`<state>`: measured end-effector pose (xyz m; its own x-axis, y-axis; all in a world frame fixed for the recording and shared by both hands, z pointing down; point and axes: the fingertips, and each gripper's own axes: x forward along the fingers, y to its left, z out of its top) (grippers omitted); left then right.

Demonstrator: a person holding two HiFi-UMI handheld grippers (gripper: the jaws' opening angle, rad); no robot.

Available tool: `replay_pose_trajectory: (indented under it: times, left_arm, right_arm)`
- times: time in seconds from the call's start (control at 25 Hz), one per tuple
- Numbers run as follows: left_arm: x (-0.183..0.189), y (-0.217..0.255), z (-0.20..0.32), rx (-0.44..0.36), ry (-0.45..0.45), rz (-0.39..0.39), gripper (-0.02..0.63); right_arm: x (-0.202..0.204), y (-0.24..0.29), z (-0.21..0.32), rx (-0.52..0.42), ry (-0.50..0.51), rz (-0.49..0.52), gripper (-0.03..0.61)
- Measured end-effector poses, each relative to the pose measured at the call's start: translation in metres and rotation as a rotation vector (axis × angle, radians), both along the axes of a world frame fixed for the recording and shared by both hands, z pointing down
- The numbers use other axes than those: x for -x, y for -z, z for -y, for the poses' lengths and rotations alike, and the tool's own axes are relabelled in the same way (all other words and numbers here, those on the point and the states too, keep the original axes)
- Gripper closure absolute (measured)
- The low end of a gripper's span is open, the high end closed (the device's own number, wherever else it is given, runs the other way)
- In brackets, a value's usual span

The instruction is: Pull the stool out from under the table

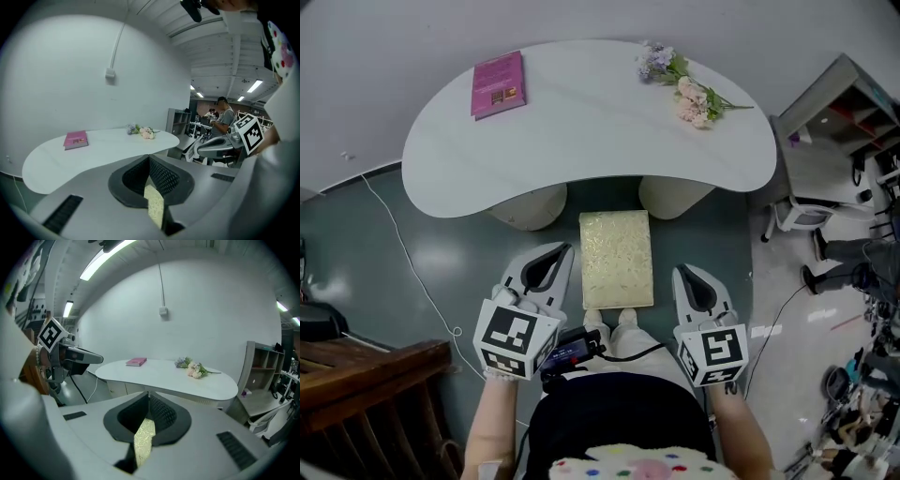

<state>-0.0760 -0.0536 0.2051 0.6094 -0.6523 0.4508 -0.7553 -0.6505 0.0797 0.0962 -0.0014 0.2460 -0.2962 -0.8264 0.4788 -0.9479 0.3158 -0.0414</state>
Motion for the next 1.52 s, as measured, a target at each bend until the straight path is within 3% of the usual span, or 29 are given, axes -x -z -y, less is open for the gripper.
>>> replay_pose_trajectory:
  times: [0.32,0.48,0.6,1.52]
  left_arm:
    - [0.008,0.029,-0.013,-0.06,0.009,0.003,0.598]
    - [0.009,0.039,-0.016,-0.056,0.023,-0.021,0.598]
    - [0.007,0.042,-0.019,-0.051,0.005,0.003,0.598]
    - [-0.003,0.037,-0.017,-0.071,0.003,-0.015,0.598]
  right_arm:
    - [0.01,0.035,0.002,-0.079,0.041,-0.006,0.538]
    - [0.012,0.047,0.004,-0.1,0.038,-0.006,0.538]
    - [0.014,0.053,0.008,-0.116,0.047,-0.006,0.538]
    - [0.024,0.06,0.016,-0.139,0.11,-0.065,0.538]
